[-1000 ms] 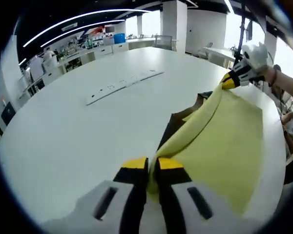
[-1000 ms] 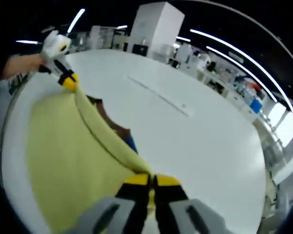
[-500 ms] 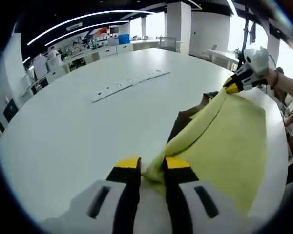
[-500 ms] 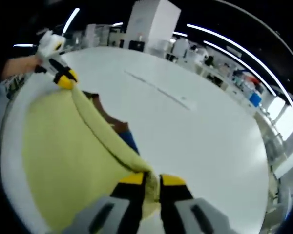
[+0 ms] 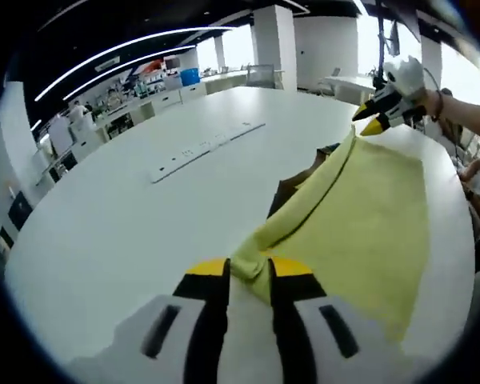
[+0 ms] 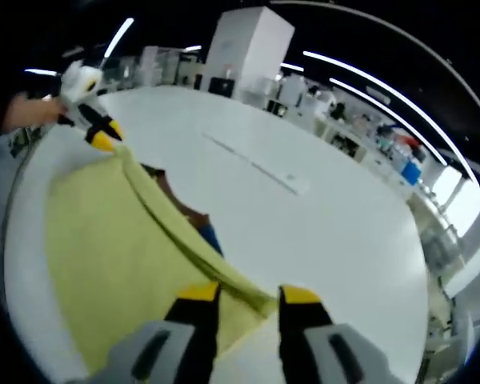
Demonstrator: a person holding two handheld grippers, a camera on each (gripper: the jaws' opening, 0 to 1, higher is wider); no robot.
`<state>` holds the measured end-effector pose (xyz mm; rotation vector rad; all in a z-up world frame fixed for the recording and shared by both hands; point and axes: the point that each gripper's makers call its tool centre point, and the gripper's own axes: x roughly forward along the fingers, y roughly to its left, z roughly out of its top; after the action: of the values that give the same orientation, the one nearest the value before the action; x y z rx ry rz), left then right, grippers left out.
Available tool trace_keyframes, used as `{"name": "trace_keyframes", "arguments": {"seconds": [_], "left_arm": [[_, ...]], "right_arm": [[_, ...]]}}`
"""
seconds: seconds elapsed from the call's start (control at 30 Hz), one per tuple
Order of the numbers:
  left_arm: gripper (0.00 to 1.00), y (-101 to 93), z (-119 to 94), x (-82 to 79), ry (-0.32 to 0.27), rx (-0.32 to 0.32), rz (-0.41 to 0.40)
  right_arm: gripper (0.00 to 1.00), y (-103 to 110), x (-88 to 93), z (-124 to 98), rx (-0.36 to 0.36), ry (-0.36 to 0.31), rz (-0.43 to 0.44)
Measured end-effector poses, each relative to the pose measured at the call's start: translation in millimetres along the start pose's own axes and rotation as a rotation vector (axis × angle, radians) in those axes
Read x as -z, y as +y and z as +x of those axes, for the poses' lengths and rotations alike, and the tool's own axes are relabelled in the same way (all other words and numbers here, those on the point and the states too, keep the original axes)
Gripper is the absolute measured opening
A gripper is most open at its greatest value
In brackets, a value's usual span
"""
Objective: Fold the garment on the visible template until the final outline fits inside the template.
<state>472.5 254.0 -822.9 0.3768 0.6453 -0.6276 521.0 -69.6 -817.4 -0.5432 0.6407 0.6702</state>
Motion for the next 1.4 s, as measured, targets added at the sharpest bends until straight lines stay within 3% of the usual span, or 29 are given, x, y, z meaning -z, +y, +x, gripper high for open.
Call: {"name": "trace_keyframes", "arguments": {"seconds": [0.1,0.23,0.33,0.47,0.67,0.8,0.87,1.07,1.27,1.4], "left_arm": [[0.12,6.6,5.0,3.9,0.04,-0.045,0.093],[0.11,7.4,11.8,5.4,0.037,-0.055,0.11],[0.11,14.6,16.0,4.5,0.047,-0.094,0.135],[0.11,32.1,13.2,-1.7,0.006,-0.167,0.052],[0.1,49.0,7.9,-16.3,-0.07,-0.189,-0.074],[0.12,52.8,-2.6,-34.8,-0.155,-0.199,-0.224],[0.13,55.3,-5.9,-36.9,-0.174,-0.198,-0.258],[0.28,45.0,-13.6,-25.3,-0.149,-0.174,-0.302],[0.54,32.4,-25.4,-18.4,-0.163,-0.127,-0.357],[0.67,15.6,-38.5,-14.7,-0.179,-0.089,-0.385]], "right_arm": [[0.25,-1.8,7.1,1.0,0.012,0.016,0.005],[0.28,-8.9,15.6,13.5,0.028,0.029,0.05],[0.27,-13.7,14.2,22.7,0.044,0.003,0.136],[0.25,-19.1,10.7,28.9,0.076,-0.027,0.246],[0.23,-33.9,8.4,34.1,0.128,-0.049,0.322],[0.22,-36.5,8.4,32.3,0.146,-0.055,0.38],[0.22,-40.1,8.8,32.6,0.151,-0.053,0.384],[0.29,-35.3,5.0,22.1,0.116,-0.067,0.427],[0.54,-12.7,0.6,9.1,-0.012,-0.064,0.479],[0.7,5.1,0.4,-3.7,-0.09,-0.07,0.524]]}}
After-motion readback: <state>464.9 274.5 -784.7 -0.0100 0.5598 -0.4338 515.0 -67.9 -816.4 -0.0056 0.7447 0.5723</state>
